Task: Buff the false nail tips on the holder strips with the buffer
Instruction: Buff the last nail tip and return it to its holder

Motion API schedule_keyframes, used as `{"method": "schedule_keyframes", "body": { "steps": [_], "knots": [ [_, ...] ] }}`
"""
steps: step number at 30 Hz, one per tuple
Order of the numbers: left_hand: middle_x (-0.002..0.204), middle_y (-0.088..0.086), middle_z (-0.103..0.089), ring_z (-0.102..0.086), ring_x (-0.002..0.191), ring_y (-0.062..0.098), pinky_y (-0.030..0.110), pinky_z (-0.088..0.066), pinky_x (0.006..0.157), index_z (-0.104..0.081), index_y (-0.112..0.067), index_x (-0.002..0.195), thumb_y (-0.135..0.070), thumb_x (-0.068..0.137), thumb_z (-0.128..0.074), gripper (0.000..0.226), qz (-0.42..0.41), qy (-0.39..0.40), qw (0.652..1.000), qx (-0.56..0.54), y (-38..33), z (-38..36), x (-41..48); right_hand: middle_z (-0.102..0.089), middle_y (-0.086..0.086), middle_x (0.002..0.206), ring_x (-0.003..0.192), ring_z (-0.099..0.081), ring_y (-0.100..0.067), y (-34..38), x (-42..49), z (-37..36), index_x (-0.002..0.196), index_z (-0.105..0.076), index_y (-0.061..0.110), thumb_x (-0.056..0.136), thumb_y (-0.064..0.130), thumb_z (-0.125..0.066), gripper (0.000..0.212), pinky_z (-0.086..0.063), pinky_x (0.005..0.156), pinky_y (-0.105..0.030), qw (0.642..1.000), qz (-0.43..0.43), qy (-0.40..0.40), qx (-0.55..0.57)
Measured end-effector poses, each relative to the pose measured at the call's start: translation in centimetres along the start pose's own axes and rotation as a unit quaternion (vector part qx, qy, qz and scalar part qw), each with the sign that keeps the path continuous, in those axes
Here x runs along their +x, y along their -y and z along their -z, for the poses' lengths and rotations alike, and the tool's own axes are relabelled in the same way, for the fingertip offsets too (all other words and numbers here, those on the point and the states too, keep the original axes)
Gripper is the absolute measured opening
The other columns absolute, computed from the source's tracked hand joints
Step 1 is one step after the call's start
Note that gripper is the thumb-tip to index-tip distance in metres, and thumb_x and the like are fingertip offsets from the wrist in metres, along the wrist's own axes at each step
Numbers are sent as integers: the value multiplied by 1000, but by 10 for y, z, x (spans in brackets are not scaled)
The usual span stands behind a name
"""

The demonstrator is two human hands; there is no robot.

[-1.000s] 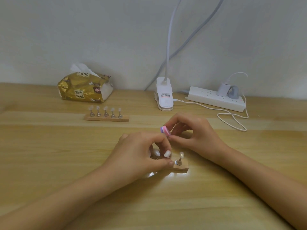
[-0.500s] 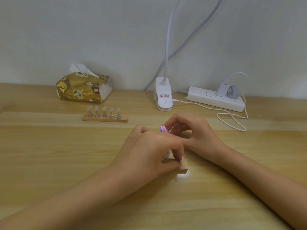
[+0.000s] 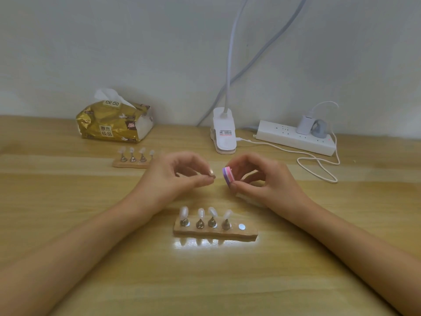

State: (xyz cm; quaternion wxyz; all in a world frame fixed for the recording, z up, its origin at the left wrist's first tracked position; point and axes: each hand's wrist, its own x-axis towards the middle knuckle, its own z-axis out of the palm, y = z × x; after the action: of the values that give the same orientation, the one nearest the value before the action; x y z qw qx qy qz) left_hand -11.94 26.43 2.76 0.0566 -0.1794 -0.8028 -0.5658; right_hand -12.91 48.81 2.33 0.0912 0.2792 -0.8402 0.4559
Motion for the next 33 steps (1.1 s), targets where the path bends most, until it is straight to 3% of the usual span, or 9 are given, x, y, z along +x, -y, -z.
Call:
{"method": "schedule_keyframes", "body": {
  "steps": [4,10,15,20,24,28,31,33],
  "knots": [
    [75,-14,-73,-67,70,6,15,-49,69,-75,-23,73,-13,74,-83,13,-4,35,998,61,9,-3,2,-71,1,95,91,-70,-18,3,-1,2,101,-69,13,86,2,-76,20,-59,79,-37,1000,20,-7,16],
    [70,-12,-73,-65,67,5,18,-51,67,-75,-26,70,-12,73,-84,17,-19,46,994,97,12,-4,3,-65,2,101,89,-70,-17,12,-2,-8,98,-68,10,89,11,-74,11,-59,77,-30,998,58,-3,12],
    [72,-4,-73,-69,69,16,32,-56,70,-75,-23,69,-9,72,-85,17,-22,54,994,91,16,-5,4,-69,-3,93,86,-69,-18,10,-1,-14,95,-68,7,89,5,-73,8,-58,80,-39,999,45,20,-5],
    [70,-8,-71,-63,62,6,22,-52,64,-73,-21,69,-8,74,-84,17,-38,68,993,88,16,-5,5,-71,-1,94,91,-69,-17,11,0,-13,97,-70,8,87,1,-75,13,-56,85,-35,996,87,-4,-24],
    [70,-9,-69,-61,63,6,24,-50,64,-71,-18,69,-8,75,-82,16,-49,69,992,97,16,-5,4,-70,-1,91,88,-67,-17,8,0,-13,94,-70,9,89,5,-73,7,-55,83,-38,997,66,8,-35],
    [65,-15,-59,-49,61,6,21,-39,59,-66,-25,69,-11,78,-81,21,-59,80,988,118,15,-4,3,-69,0,91,87,-64,-18,10,0,-15,96,-71,9,90,11,-74,7,-54,79,-35,990,132,2,-59],
    [67,-8,-61,-47,62,10,25,-39,61,-68,-27,70,-16,78,-80,19,-54,81,987,129,17,-2,4,-68,0,91,87,-64,-15,6,0,-12,94,-72,8,90,9,-74,5,-53,80,-34,993,101,-2,-63],
    [68,6,-62,-46,61,11,27,-37,61,-68,-28,74,-20,79,-79,15,-49,89,985,138,18,-3,4,-68,2,91,88,-65,-13,7,0,-10,95,-71,8,90,6,-74,6,-54,82,-28,992,111,-25,-56]
  ]
}}
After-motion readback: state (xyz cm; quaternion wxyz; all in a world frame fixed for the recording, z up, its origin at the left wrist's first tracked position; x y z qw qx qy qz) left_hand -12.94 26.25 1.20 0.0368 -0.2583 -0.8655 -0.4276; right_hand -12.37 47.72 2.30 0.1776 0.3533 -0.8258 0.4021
